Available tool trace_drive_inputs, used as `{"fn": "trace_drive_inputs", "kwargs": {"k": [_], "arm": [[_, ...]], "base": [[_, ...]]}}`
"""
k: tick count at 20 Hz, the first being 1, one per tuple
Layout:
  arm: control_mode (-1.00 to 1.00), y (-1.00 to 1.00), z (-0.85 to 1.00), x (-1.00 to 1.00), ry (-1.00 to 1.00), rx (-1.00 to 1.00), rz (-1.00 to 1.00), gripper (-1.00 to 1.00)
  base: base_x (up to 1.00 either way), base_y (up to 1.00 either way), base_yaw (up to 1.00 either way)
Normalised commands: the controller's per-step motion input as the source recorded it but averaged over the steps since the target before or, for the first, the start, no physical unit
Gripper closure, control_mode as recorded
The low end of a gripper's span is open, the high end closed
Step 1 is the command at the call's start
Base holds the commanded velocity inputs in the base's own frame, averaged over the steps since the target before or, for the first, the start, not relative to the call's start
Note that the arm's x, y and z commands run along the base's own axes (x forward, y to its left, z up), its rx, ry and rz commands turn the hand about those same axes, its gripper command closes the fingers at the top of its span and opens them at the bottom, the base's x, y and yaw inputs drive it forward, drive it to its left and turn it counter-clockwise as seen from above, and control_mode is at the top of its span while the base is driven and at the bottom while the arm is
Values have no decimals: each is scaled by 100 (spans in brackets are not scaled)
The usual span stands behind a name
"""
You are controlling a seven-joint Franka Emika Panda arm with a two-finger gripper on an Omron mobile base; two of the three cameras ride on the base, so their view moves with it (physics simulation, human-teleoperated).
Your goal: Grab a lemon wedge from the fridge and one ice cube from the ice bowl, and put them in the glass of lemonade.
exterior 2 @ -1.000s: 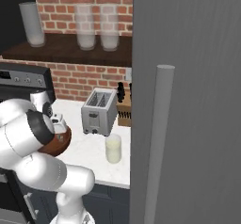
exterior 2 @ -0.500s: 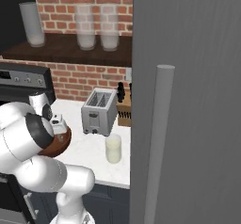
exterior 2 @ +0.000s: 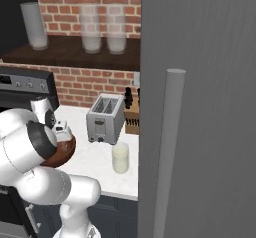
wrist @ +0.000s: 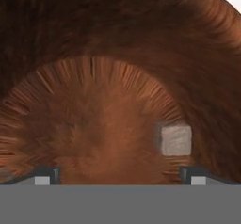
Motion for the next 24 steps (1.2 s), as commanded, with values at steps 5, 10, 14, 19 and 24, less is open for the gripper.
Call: {"fn": "trace_drive_inputs", "kwargs": {"k": [5, 10, 14, 19, 24], "arm": [[-100, 0, 31, 0, -5, 0, 1, -100], [-100, -13, 9, 0, -7, -1, 0, -100], [-100, -9, -2, 6, 0, 0, 0, -100], [-100, 0, -17, 19, 4, 0, 0, -100], [-100, 0, -40, 19, 13, 0, 0, -100]], "base": [[0, 0, 0], [0, 0, 0], [0, 0, 0], [0, 0, 0], [0, 0, 0]]}}
